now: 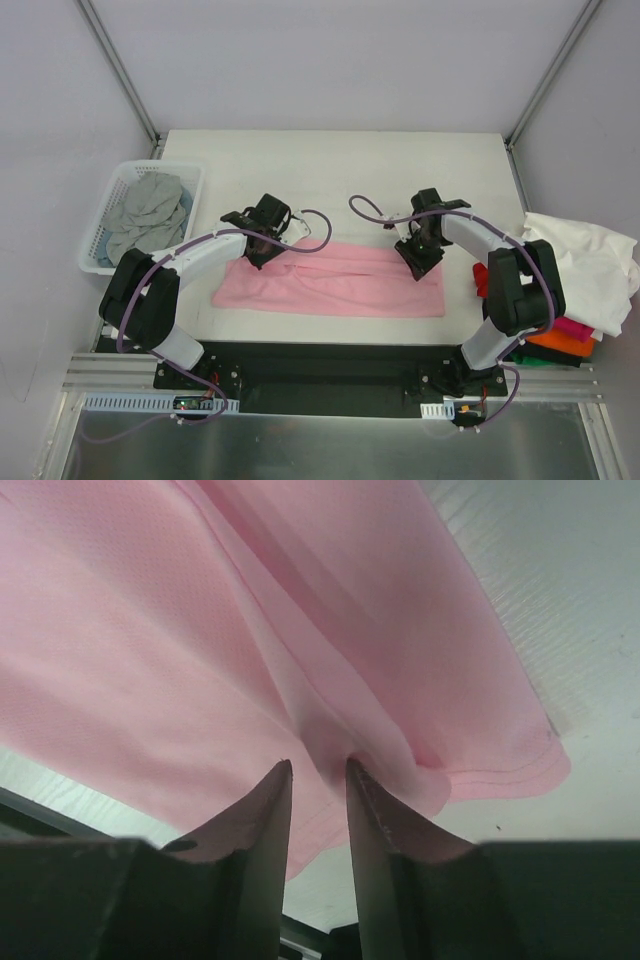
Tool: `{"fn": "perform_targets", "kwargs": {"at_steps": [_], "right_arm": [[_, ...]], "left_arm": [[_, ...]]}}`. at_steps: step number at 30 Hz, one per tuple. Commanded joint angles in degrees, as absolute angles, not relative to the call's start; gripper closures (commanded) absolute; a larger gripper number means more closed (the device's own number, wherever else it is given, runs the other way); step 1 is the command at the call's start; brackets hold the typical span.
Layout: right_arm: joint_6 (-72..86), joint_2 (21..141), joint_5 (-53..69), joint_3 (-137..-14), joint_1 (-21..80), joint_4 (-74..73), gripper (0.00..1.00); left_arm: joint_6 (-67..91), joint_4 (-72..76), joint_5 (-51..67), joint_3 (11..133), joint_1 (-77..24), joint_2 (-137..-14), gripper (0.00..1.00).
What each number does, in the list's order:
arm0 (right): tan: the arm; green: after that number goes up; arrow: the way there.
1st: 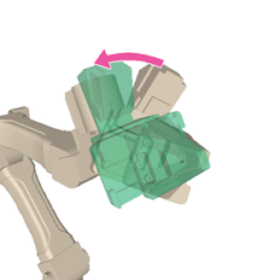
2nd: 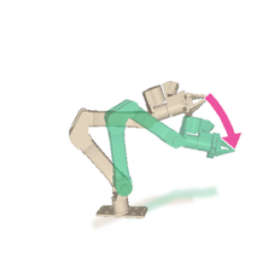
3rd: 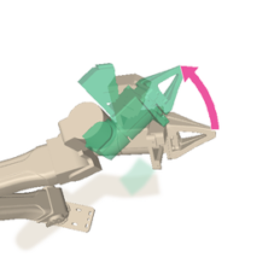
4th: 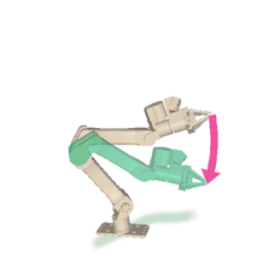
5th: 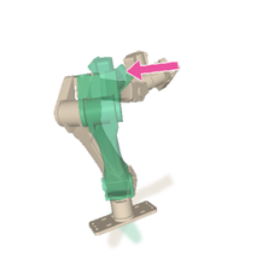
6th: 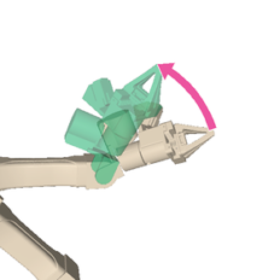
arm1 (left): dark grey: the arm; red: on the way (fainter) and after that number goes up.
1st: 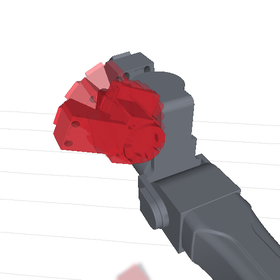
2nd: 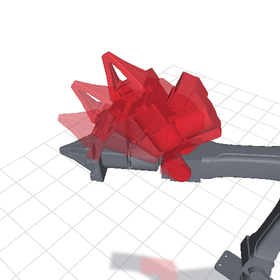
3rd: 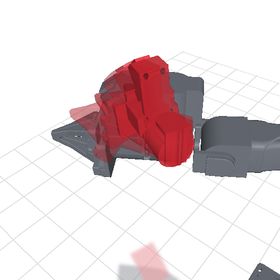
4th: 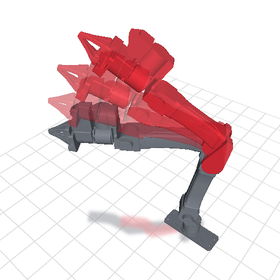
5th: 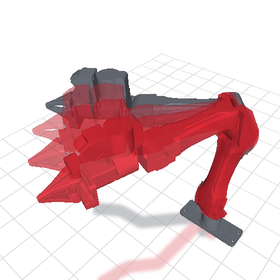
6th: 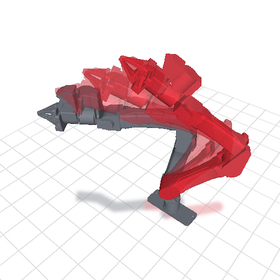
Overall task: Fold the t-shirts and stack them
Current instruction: Fold the other side of the tshirt into a rectangle
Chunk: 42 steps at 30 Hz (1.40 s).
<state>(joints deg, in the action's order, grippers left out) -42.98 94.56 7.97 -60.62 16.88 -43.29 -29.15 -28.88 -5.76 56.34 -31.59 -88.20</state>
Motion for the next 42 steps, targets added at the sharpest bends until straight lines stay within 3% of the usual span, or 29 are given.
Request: {"fn": "perform_targets", "kwargs": {"at_steps": [1, 3, 32, 37, 42], "right_arm": [[-43.59, 94.13, 9.58, -60.29, 17.31, -44.30, 0.80], [-43.68, 94.57, 9.58, -60.21, 17.31, -44.30, 0.99], [-48.60, 83.94, 10.99, -51.34, 19.69, -52.03, 0.99], [-48.87, 83.32, 10.90, -49.66, 21.35, -52.29, 0.90], [-49.48, 82.18, 10.90, -48.61, 23.73, -53.70, 0.67]], "left_arm": [[-28.21, -29.62, -4.13, 55.90, -32.26, -87.45, 1.00], [-28.13, -29.71, -4.22, 55.90, -32.34, -87.45, 1.00], [-28.39, -29.62, -5.27, 57.74, -32.34, -89.91, 1.00], [-28.92, -29.62, -6.15, 58.01, -32.26, -89.30, 1.00], [-28.83, -29.71, -6.33, 58.18, -32.17, -87.98, 1.00]]}}
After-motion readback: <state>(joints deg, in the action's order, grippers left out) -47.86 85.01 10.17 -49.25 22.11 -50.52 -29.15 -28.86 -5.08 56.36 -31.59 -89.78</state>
